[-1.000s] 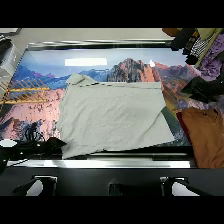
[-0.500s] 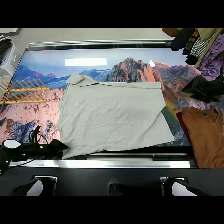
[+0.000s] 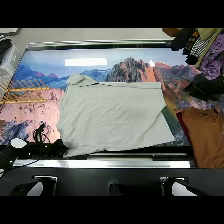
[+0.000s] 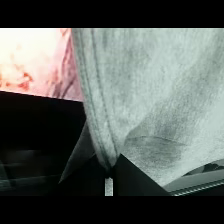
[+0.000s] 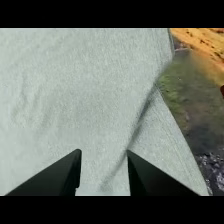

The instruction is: Fold the clothes and pants, and hang the long-sleeved shirts on hangers.

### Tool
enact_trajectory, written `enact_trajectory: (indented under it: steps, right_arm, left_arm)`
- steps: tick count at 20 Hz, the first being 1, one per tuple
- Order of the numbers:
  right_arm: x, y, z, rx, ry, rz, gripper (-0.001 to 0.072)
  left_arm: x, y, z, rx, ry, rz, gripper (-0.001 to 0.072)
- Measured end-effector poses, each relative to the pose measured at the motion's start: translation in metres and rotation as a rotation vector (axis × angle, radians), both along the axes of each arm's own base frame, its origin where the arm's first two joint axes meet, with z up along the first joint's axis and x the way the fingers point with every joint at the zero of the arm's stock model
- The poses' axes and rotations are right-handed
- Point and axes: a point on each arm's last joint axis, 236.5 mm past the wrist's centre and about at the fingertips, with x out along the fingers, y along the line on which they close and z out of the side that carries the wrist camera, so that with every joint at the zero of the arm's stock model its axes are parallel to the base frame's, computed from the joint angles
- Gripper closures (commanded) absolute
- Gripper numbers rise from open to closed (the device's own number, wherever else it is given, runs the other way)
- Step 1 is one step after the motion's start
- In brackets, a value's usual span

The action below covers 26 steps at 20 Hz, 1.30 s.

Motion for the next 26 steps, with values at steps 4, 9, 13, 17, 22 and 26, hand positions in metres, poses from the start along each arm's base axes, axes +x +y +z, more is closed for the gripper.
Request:
enact_trajectory:
  steps: [4,9,13,17,22,26]
  right_arm:
    - [0.000,-0.005,0.000,-0.021,-0.031,0.055,0.0281]
    - [-0.035,-0.030,-0.066,0.031,0.148,0.036,0.0247]
    - [-0.063,-0.019,-0.125,0.108,0.257,0.037,0.0156]
    - [-0.092,-0.008,-0.172,0.135,0.324,0.067,0.0156]
    - [-0.109,-0.010,-0.206,0.114,0.377,0.086,0.0157]
    - [-0.121,-0.006,-0.223,0.140,0.446,0.105,0.0157]
  left_arm:
    - [0.001,0.000,0.000,0.002,0.000,0.004,0.0688]
    - [0.002,0.001,-0.001,0.005,-0.002,0.010,0.0688]
    - [0.002,0.001,-0.001,0.006,-0.002,0.010,0.0688]
    - [0.002,0.001,-0.001,0.004,-0.001,0.010,0.0688]
    - [0.004,-0.002,0.001,-0.011,-0.002,0.024,0.0688]
    - [0.005,-0.003,0.003,-0.020,-0.003,0.029,0.0688]
